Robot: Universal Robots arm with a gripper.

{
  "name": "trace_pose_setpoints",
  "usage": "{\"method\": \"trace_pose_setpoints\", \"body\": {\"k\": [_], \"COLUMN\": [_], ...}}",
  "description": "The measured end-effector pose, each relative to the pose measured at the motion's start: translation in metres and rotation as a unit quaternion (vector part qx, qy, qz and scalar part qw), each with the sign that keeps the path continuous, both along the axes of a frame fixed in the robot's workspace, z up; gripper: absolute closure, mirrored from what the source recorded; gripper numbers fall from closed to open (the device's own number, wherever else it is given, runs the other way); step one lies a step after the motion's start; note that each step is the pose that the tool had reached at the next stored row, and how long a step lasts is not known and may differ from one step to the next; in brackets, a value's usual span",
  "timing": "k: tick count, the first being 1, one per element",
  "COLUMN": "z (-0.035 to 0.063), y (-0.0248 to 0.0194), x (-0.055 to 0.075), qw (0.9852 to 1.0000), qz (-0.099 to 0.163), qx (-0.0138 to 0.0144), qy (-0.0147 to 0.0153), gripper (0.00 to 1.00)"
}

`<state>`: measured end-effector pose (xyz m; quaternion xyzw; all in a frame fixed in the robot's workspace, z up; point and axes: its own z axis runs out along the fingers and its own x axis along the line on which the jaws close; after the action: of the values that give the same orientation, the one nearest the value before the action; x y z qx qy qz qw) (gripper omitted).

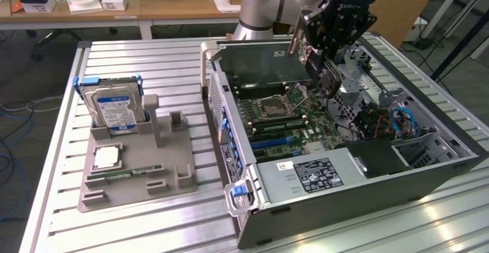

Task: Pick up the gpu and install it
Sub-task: 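Insert the gpu into the slot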

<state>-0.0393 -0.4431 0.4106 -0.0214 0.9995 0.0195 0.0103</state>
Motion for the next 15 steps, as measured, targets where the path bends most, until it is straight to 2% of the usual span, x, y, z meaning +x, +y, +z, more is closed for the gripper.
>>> {"method": "trace_pose_setpoints", "body": {"k": [15], "z": [-0.0001], "y": [0.0], "x": [0.0], "qw": [0.9997], "qz": [0.024], "qx": [0.0], "qy": [0.0], "gripper": [0.74]}}
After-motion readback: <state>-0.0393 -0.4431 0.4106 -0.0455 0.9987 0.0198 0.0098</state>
